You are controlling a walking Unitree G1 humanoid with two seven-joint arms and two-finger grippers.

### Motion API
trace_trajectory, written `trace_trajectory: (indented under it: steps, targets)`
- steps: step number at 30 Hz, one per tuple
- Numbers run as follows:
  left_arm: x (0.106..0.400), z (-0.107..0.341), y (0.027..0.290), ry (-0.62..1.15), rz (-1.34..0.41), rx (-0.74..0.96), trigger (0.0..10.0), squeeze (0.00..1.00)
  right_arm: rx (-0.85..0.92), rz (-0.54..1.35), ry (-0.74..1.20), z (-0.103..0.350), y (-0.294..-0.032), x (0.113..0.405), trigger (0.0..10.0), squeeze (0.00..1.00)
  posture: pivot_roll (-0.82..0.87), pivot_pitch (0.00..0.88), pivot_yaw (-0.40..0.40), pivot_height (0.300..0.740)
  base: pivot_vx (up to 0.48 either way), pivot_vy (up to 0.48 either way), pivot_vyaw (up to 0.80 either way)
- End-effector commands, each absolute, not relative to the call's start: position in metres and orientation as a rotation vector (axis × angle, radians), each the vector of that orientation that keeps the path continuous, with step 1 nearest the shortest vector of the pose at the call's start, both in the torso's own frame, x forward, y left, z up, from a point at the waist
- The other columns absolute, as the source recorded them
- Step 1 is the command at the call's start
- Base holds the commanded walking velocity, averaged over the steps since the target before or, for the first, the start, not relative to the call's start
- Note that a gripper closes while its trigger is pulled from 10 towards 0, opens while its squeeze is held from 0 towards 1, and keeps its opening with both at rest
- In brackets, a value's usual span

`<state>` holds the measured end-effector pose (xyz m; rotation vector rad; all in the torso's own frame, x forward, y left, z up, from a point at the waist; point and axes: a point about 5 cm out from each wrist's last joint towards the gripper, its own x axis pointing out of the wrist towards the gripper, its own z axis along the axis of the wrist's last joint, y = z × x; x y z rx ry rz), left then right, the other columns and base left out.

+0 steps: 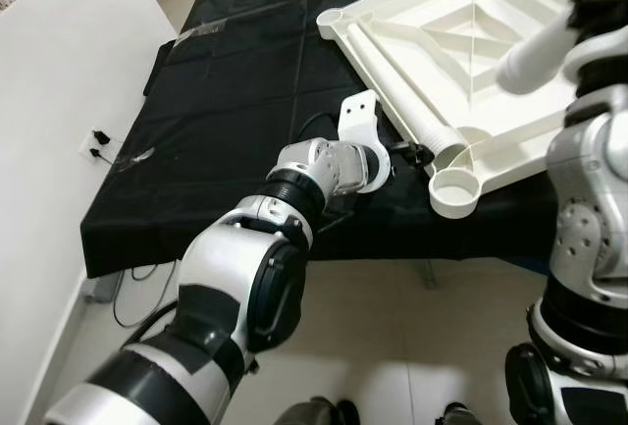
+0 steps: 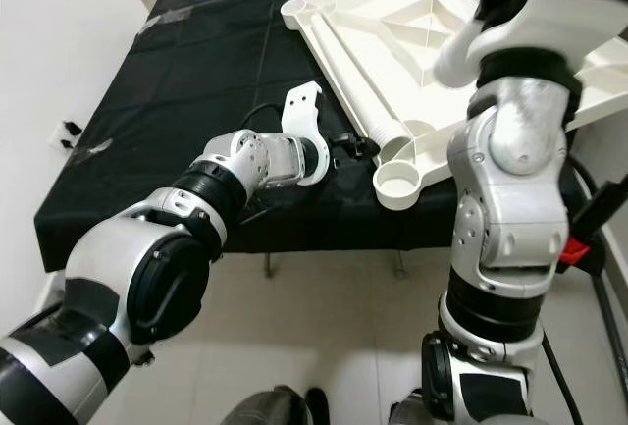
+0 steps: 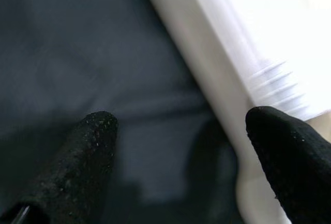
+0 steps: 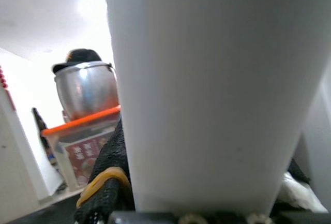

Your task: Building children table

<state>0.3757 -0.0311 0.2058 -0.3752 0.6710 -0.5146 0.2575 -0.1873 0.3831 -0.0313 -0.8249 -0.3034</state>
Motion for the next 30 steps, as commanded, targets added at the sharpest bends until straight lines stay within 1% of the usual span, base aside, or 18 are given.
trace_trajectory:
  steps: [1,5,9,10,11,14,19,20,21,22,23,24,25,26,27,28,29,30]
  targets:
    - [0.366,0.167,-0.02,0.809,-0.453,-0.32,10.0,0.0,-0.035,-0.292,-0.848,0.388,-0.181,0.251,10.0,0.0,0.11,0.28,0.298,0.74,0.0,0.0,0.0]
    - [0.365,0.157,-0.013,0.824,-0.437,-0.289,10.0,0.0,-0.024,-0.303,-0.845,0.388,-0.181,0.249,10.0,0.0,0.11,0.291,0.308,0.74,0.0,0.0,0.0]
    - [0.366,0.142,0.004,0.855,-0.363,-0.244,10.0,0.0,-0.028,-0.321,-0.845,0.388,-0.183,0.247,10.0,0.0,0.11,0.302,0.312,0.74,0.0,0.0,0.0]
    - [0.37,0.133,0.025,0.855,-0.292,-0.187,10.0,0.0,-0.029,-0.324,-0.842,0.389,-0.184,0.247,10.0,0.0,0.12,0.302,0.312,0.74,0.0,0.0,0.0]
    - [0.37,0.133,0.025,0.855,-0.292,-0.187,10.0,0.0,-0.029,-0.324,-0.842,0.389,-0.184,0.247,10.0,0.0,0.12,0.302,0.312,0.74,0.0,0.0,0.0]
    - [0.383,0.134,0.067,0.791,-0.155,-0.06,10.0,0.0,-0.028,-0.314,-0.839,0.388,-0.186,0.247,10.0,0.0,0.13,0.297,0.303,0.74,0.0,0.0,0.0]
    - [0.396,0.157,0.081,0.672,-0.134,0.039,10.0,0.0,-0.019,-0.304,-0.828,0.388,-0.187,0.248,10.0,0.0,0.13,0.293,0.294,0.74,0.0,0.0,0.0]
    - [0.406,0.183,0.077,0.555,-0.163,0.032,10.0,0.0,-0.019,-0.285,-0.813,0.387,-0.187,0.252,10.0,0.0,0.14,0.287,0.263,0.74,0.0,0.0,0.0]
    - [0.406,0.183,0.077,0.555,-0.163,0.032,10.0,0.0,-0.019,-0.285,-0.813,0.387,-0.187,0.252,10.0,0.0,0.14,0.287,0.263,0.74,0.0,0.0,0.0]
    - [0.412,0.202,0.074,0.474,-0.186,0.024,10.0,0.0,-0.018,-0.273,-0.801,0.386,-0.186,0.255,10.0,0.0,0.14,0.287,0.263,0.74,0.0,0.0,0.0]
    - [0.418,0.231,0.071,0.307,-0.203,0.017,10.0,0.0,-0.045,-0.266,-0.766,0.383,-0.186,0.262,10.0,0.0,0.13,0.279,0.236,0.74,0.0,0.0,0.0]
    - [0.418,0.231,0.071,0.307,-0.203,0.017,10.0,0.0,-0.045,-0.266,-0.766,0.383,-0.186,0.262,10.0,0.0,0.13,0.279,0.236,0.74,0.0,0.0,0.0]
    - [0.421,0.262,0.07,0.115,-0.211,0.039,10.0,0.0,-0.057,-0.265,-0.739,0.381,-0.186,0.272,10.0,0.0,0.12,0.273,0.22,0.74,0.0,0.0,0.0]
    - [0.421,0.262,0.07,0.115,-0.211,0.039,10.0,0.0,-0.057,-0.265,-0.739,0.381,-0.186,0.272,10.0,0.0,0.12,0.273,0.22,0.74,0.0,0.0,0.0]
    - [0.42,0.279,0.068,-0.001,-0.212,0.058,10.0,0.0,-0.065,-0.267,-0.723,0.379,-0.187,0.277,10.0,0.0,0.11,0.27,0.214,0.74,0.0,0.0,0.0]
    - [0.42,0.279,0.068,-0.001,-0.212,0.058,10.0,0.0,-0.065,-0.267,-0.723,0.379,-0.187,0.277,10.0,0.0,0.11,0.27,0.214,0.74,0.0,0.0,0.0]
    - [0.415,0.292,0.067,-0.131,-0.208,0.107,10.0,0.0,-0.1,-0.266,-0.718,0.38,-0.186,0.286,10.0,0.0,0.11,0.264,0.196,0.74,0.0,0.0,0.0]
    - [0.415,0.292,0.067,-0.131,-0.208,0.107,10.0,0.0,-0.1,-0.266,-0.718,0.38,-0.186,0.286,10.0,0.0,0.11,0.264,0.196,0.74,0.0,0.0,0.0]
